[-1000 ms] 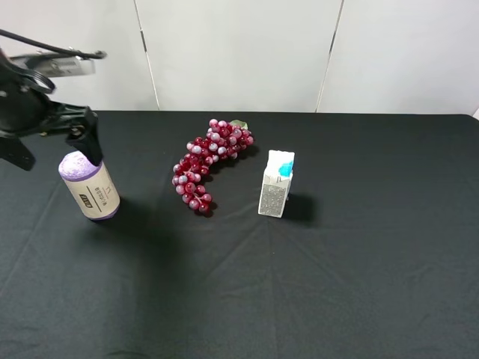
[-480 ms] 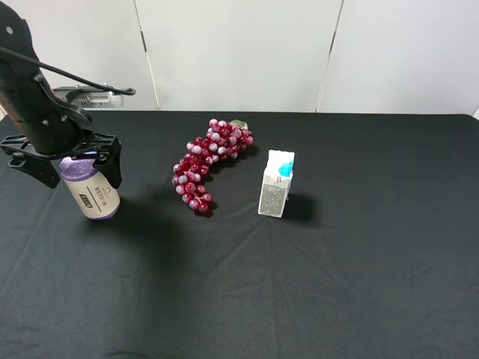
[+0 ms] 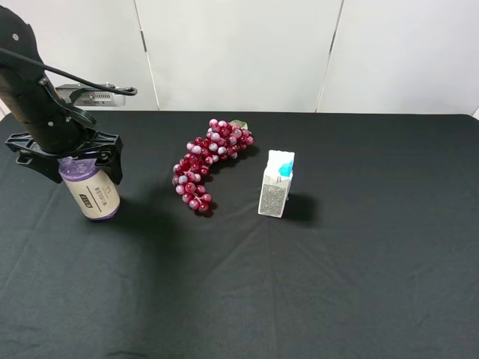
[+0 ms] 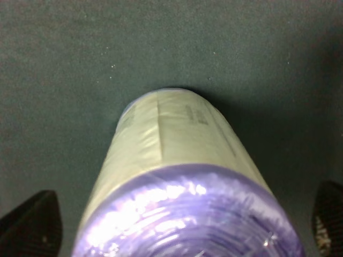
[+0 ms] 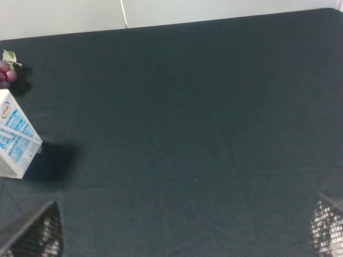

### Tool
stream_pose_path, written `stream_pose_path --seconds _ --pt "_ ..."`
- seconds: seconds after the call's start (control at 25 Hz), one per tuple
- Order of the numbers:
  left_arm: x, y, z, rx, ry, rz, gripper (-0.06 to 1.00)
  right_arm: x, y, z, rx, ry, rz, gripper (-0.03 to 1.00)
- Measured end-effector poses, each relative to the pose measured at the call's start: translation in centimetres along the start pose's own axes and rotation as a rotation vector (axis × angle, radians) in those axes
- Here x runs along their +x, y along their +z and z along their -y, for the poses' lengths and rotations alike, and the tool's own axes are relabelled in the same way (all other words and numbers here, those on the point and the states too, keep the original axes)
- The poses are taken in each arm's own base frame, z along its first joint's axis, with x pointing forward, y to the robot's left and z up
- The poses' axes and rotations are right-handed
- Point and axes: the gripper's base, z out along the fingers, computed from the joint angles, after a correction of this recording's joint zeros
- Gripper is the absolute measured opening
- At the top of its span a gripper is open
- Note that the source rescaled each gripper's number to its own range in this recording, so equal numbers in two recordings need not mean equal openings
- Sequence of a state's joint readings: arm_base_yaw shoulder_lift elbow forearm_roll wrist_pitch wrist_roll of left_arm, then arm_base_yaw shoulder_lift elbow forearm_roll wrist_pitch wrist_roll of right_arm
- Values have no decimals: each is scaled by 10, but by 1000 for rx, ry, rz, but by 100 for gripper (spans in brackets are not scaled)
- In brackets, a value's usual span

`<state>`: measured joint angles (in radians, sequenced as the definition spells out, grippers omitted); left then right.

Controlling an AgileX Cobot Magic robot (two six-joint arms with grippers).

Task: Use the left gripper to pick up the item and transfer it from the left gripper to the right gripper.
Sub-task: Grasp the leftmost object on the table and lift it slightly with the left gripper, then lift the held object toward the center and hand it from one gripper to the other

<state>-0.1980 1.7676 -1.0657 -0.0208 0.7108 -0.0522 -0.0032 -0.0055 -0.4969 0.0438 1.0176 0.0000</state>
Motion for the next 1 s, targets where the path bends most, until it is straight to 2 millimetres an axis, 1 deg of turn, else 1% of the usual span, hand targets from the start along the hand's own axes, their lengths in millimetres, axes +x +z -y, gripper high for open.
stream_pose_path --seconds 0.04,0.08,0.24,0.28,0.32,0.36,0.4,0.44,0.88,1.0 --pt "0 0 0 0 0 0 67 0 0 0 0 0 0 100" --pt "0 0 0 0 0 0 64 0 0 0 0 0 0 100" --pt "0 0 0 0 0 -3 58 0 0 0 0 0 0 100" --pt "0 0 0 0 0 -5 54 0 0 0 0 0 0 100" --pt "0 0 0 0 0 -5 44 0 0 0 0 0 0 100" --pt "1 0 0 0 0 -6 23 0 0 0 0 0 0 100" --pt "1 0 -1 -6 5 -6 0 0 0 0 0 0 0 100" --pt "1 0 -1 -6 5 -6 2 0 0 0 0 0 0 100" --pt "0 0 -1 -16 14 -2 2 0 0 0 0 0 0 100" --pt "-4 -6 -1 -14 15 9 2 0 0 0 0 0 0 100"
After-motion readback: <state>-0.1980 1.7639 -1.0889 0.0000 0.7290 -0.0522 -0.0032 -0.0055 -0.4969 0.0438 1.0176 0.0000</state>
